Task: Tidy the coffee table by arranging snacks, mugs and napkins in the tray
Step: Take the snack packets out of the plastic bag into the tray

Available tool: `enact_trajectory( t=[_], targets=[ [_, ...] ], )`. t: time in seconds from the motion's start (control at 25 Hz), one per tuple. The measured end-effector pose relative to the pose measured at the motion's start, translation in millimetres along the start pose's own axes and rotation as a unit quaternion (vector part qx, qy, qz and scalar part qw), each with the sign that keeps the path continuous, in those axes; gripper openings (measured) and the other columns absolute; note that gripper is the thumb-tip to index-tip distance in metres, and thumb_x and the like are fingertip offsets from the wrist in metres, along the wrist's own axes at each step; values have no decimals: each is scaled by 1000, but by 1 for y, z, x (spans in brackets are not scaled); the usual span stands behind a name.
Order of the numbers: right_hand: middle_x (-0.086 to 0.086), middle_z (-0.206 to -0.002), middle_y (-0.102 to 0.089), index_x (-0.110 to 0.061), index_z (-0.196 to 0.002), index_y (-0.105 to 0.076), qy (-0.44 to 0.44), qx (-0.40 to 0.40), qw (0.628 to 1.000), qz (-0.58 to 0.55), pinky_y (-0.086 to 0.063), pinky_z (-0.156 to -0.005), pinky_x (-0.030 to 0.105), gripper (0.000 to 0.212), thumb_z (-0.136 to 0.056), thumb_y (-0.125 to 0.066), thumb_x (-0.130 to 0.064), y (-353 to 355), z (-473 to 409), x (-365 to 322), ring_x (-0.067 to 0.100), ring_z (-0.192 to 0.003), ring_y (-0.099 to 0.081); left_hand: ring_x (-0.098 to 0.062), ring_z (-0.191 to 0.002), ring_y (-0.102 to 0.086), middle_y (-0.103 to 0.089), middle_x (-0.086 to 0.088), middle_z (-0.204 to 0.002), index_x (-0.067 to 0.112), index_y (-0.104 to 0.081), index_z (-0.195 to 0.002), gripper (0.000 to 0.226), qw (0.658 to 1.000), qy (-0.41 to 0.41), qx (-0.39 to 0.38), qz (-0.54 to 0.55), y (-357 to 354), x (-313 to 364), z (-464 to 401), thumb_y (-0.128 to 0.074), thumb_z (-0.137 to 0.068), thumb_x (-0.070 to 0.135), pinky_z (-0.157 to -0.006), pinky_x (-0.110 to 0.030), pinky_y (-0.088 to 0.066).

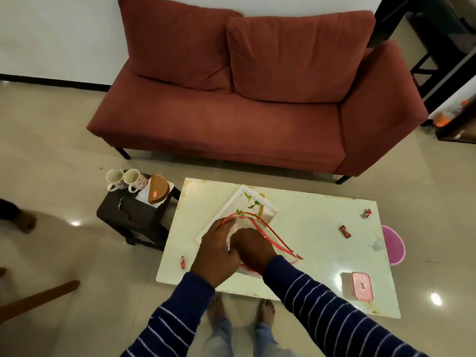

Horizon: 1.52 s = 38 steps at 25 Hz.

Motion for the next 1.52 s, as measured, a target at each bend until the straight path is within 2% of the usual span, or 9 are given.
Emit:
enact_trajectory(
  t=[0.12, 0.24, 0.36, 0.48, 0.64, 0.8, 1.0, 1.28, 1.52],
  targets=[
    [6, -96, -71, -17, -101, -74, 27, 40, 999, 18, -49, -72, 32, 20, -90, -57, -13, 10, 8, 0, 28, -92, -67, -17, -133, -44, -47, 1, -145, 16, -47, -142, 65, 998, 48, 5, 32, 4, -17, -5, -72, -83, 4, -107, -25, -35],
    [-4, -99, -72, -28, -104, -74, 12, 101, 993, -64, -45, -75, 27, 22, -93, -57, -21, 34, 19, 9, 18, -95, -65, -16, -131, -45, -49, 0, -141, 15, -49, -140, 64, 995, 85, 26, 42, 12, -38, -11, -70, -81, -1, -103, -22, -34],
    [-7, -96, -76, -23, -101, -78, -26, 182, 967, -176, -51, -80, 25, 17, -90, -67, -16, 63, 23, 31, 9, -88, -67, -17, -131, -45, -48, 1, -141, 17, -48, -140, 65, 992, 113, 23, 44, 19, -55, -17, -69, -82, -3, -99, -22, -38],
    [-4, -86, -76, -15, -95, -80, -69, 258, 925, -271, -50, -69, 10, 15, -84, -74, -7, 80, 13, 54, -5, -72, -65, -16, -126, -47, -50, 5, -135, 18, -49, -139, 65, 987, 145, 16, 71, 24, -68, -21, -71, -82, -2, -101, -35, -46],
    [-2, -86, -75, -10, -98, -79, -110, 281, 904, -302, -48, -65, 5, 15, -85, -73, -6, 76, -19, 82, -2, -67, -66, -22, -129, -51, -53, 2, -137, 19, -51, -137, 60, 987, 156, 20, 35, 23, -88, -17, -68, -83, -3, -101, -41, -49],
    [-1, -87, -75, -8, -100, -79, -100, 228, 920, -302, -52, -69, 13, 15, -86, -72, -6, 23, -80, 104, 0, -67, -66, -21, -126, -55, -57, 2, -134, 19, -53, -136, 61, 987, 160, 1, 0, 6, -122, -11, -64, -82, -8, -98, -33, -49],
    [8, -100, -78, -7, -104, -78, -71, 137, 962, -225, -36, -71, 0, 18, -88, -71, -11, -31, -148, 123, 7, -81, -61, -24, -124, -57, -60, 2, -135, 18, -55, -134, 58, 987, 162, -14, -16, -7, -133, 0, -64, -82, -7, -101, -37, -46],
    [10, -108, -75, -8, -107, -77, -12, -36, 990, -134, -49, -89, 31, 20, -91, -66, -13, -159, -252, 131, 25, -101, -67, -40, -82, -69, -70, -13, -110, 5, -61, -129, 62, 985, 165, -55, -17, -45, -175, 0, -71, -71, -14, -80, -50, -60],
    [16, -111, -73, -5, -109, -75, 27, -113, 990, -77, -47, -85, 30, 21, -91, -65, -10, -238, -313, 119, 30, -104, -66, -40, -97, -67, -70, -15, -111, 14, -57, -134, 58, 980, 196, -12, 23, -62, -206, -6, -65, -80, -4, -88, -50, -57]
  ],
)
Point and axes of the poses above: each hand's wrist, its own z-axis away from the middle knuckle, its own y-axis out of the back of the hand, x = y × z, the point moved 2 cm from there along -z, towards the middle knuckle
